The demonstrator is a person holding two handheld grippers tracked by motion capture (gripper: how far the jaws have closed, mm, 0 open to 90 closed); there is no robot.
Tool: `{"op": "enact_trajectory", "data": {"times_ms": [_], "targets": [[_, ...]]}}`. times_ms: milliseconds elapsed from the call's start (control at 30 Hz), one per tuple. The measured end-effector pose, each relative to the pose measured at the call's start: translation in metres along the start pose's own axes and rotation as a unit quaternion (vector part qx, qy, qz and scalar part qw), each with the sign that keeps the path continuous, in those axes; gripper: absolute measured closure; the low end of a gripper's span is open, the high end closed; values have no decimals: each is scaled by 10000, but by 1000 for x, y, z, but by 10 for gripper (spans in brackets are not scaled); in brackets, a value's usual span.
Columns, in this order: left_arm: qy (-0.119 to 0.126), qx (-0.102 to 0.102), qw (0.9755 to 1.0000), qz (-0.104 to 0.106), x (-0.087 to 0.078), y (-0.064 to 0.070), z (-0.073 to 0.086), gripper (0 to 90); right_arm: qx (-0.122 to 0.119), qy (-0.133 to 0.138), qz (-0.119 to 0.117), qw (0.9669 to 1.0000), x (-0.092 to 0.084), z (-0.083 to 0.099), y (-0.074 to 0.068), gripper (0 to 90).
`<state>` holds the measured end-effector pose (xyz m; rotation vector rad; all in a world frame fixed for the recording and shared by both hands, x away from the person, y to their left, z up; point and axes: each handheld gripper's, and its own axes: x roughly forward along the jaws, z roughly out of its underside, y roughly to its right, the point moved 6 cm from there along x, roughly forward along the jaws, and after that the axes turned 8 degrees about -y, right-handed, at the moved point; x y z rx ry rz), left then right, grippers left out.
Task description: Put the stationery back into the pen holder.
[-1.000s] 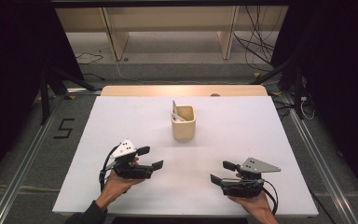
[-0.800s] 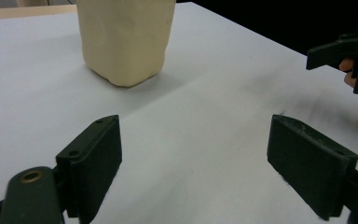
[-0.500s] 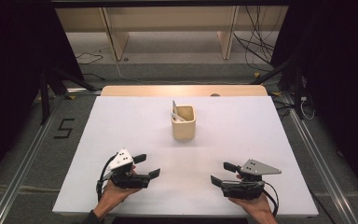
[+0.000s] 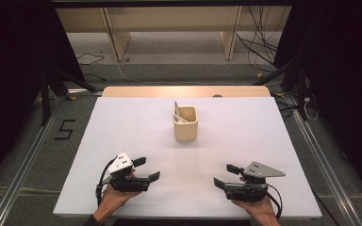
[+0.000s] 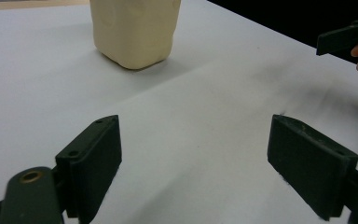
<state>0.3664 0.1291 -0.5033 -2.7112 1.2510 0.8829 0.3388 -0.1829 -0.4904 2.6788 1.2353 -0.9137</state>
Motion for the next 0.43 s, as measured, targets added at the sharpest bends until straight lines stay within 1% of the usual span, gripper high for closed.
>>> {"op": "enact_trajectory", "data": {"times_ms": [433], "targets": [[-36,23,10000,5,1,0,1,175,-6,3,12,10000,0,0,0,262]]}}
